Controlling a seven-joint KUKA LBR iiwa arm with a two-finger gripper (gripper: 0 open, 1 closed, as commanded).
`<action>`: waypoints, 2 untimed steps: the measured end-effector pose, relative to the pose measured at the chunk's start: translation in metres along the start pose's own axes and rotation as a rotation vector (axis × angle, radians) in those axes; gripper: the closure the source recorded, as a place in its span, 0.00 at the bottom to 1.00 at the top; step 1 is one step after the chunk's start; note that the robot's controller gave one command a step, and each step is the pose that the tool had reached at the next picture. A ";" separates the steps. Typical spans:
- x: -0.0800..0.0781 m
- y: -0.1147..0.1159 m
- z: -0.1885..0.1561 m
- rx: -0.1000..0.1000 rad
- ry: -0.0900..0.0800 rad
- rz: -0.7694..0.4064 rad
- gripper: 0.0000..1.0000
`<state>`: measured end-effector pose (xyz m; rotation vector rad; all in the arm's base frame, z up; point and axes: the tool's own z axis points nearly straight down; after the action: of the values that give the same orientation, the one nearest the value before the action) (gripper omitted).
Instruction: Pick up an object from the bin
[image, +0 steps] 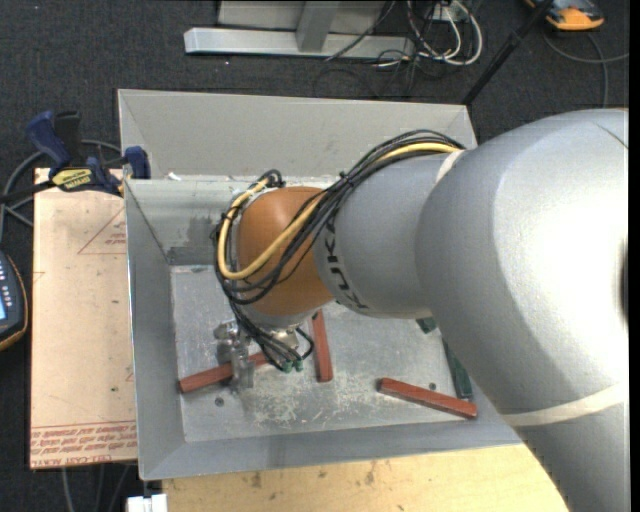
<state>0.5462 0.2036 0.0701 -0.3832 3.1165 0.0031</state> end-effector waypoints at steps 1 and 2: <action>0.003 0.007 -0.118 0.000 -0.008 0.003 1.00; -0.017 0.048 -0.170 0.000 -0.007 -0.399 1.00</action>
Offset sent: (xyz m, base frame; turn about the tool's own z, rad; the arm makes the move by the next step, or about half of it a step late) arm -0.0069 0.0049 0.1138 0.0042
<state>0.5507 0.2540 0.2398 -0.9918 2.9721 0.0043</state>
